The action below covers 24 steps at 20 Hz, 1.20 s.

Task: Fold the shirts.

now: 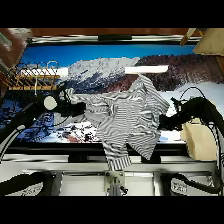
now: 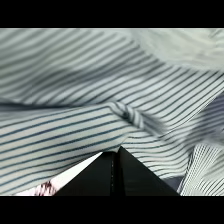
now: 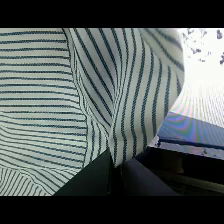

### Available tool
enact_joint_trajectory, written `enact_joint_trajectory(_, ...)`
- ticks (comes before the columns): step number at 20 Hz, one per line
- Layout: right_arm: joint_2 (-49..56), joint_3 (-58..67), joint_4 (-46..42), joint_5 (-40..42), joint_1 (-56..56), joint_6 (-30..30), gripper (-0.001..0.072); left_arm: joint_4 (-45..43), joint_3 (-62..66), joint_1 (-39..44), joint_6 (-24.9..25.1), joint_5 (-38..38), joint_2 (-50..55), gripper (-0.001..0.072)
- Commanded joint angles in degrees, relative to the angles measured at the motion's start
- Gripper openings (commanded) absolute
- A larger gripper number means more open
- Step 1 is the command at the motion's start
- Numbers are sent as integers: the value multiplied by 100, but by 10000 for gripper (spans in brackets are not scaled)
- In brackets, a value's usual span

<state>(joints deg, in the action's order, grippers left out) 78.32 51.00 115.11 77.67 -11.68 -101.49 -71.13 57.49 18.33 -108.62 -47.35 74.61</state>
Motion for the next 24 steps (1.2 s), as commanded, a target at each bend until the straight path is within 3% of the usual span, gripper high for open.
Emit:
enact_joint_trajectory(1, -116, -13, -227, 791, 0, 42, 81, -17, 863, -317, 20, 170, 317, 44)
enact_joint_trajectory(6, -116, -114, 295, 1215, 323, 160, 80, 433, 3163, -365, 511, -15, 1661, 44)
enact_joint_trajectory(12, -116, -409, 857, 743, 2485, 201, 80, 433, 6166, -376, 616, -826, 3366, 44)
enact_joint_trajectory(16, -116, -409, 2028, -186, 3484, 234, 80, 433, 6118, -407, 629, -750, 3488, 44)
enact_joint_trajectory(20, -101, -407, 1978, -682, 3491, 470, 93, 426, 6017, -529, 809, -1285, 3521, 47)
enact_joint_trajectory(21, -98, -402, 1991, -750, 3394, 490, 252, 428, 6017, -584, 809, -1423, 3521, 92)
enact_joint_trajectory(22, -98, -396, 1996, -761, 3287, 472, 520, 431, 6019, -640, 804, -1582, 3517, 414)
enact_joint_trajectory(23, -101, -358, 1985, -682, 3167, 389, 553, 433, 6022, -699, 780, -1781, 3515, 720)
enact_joint_trajectory(24, -101, -258, 1982, -498, 2994, 299, 553, 431, 6022, -778, 767, -2116, 3501, 711)
